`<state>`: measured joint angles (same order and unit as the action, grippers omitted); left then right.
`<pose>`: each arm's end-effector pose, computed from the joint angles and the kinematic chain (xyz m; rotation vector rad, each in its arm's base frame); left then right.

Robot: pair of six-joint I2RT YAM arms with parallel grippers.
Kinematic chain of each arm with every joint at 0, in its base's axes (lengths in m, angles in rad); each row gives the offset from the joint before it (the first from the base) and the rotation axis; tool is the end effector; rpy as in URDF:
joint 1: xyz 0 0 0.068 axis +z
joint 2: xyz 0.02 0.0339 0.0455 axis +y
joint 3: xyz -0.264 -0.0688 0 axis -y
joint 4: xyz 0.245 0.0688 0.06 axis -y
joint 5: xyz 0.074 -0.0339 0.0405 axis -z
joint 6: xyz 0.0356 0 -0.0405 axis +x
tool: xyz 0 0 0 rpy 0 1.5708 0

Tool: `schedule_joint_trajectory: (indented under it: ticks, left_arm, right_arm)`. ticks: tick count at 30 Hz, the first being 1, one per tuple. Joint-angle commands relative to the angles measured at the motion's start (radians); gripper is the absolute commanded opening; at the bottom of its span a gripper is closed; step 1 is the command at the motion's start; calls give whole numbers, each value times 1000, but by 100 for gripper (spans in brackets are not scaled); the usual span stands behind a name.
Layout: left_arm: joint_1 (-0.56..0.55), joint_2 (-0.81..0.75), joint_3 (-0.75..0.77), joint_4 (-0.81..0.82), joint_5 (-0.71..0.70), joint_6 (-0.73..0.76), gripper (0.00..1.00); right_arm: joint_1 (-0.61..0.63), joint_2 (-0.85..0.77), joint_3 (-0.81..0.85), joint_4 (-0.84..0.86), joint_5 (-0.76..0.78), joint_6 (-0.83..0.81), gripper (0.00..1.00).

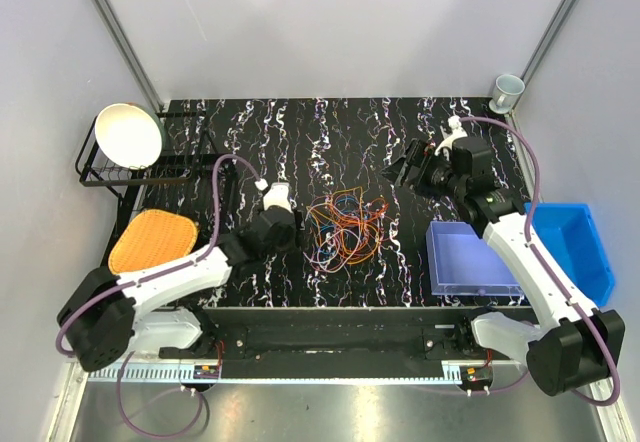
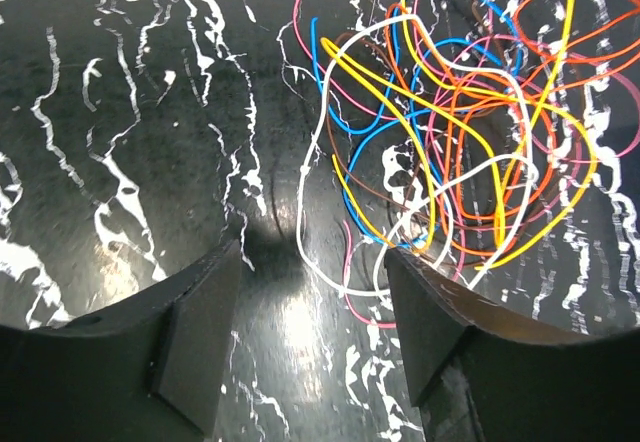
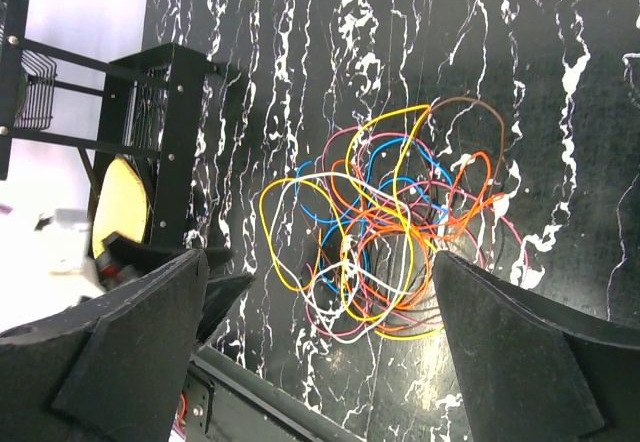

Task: Untangle the cables

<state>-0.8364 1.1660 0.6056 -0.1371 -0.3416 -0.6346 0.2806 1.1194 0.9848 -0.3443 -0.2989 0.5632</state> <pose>0.1683 -0.1686 0.2077 0.0464 2.2529 -0.4161 0.2388 0.0797 0.3279 0.1066 2.1280 0.8194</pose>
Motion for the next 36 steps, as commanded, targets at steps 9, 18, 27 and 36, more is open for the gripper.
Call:
schedule_joint_trajectory:
  ticks: [9, 18, 27, 36]
  left_arm:
    - [-10, 84, 141, 50, 49, 38, 57]
    - [-90, 133, 220, -32, -22, -36, 59]
    - [-118, 152, 135, 54, -10, -92, 59]
    - [-197, 198, 160, 71, -31, -89, 59]
  right_arm:
    - [57, -1, -40, -50, 20, 43, 97]
    - [86, 177, -55, -45, 92, 87, 64]
    - [85, 258, -74, -13, 168, 115, 50]
    - [84, 269, -107, -39, 248, 156, 47]
